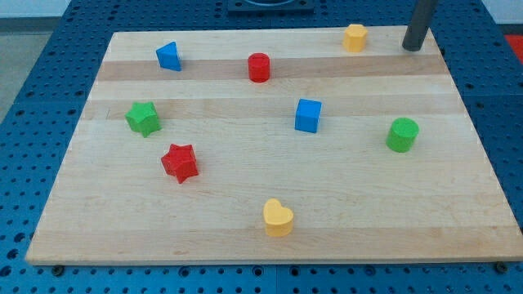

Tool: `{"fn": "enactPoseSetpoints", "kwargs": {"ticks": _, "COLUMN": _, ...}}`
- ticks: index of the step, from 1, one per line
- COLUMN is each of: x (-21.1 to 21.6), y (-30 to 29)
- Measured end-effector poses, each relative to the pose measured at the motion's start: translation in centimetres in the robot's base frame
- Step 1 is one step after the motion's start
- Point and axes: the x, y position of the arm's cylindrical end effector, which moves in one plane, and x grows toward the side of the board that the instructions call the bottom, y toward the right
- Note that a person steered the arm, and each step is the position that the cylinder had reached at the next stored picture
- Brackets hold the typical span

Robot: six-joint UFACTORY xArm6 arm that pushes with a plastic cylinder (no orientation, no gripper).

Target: Nudge the yellow hexagon up a bit

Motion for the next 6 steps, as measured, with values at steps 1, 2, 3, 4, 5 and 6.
{"fn": "enactPoseSetpoints", "kwargs": {"ticks": 1, "x": 0.1, "y": -0.1}}
{"fn": "enactPoseSetpoints", "kwargs": {"ticks": 2, "x": 0.1, "y": -0.1}}
{"fn": "enactPoseSetpoints", "kwargs": {"ticks": 3, "x": 0.1, "y": -0.3}}
{"fn": "enactPoseSetpoints", "kwargs": {"ticks": 4, "x": 0.1, "y": -0.6}}
{"fn": "enactPoseSetpoints", "kwargs": {"ticks": 5, "x": 0.1, "y": -0.6}}
{"fn": "enactPoseSetpoints", "kwargs": {"ticks": 6, "x": 0.1, "y": -1.2}}
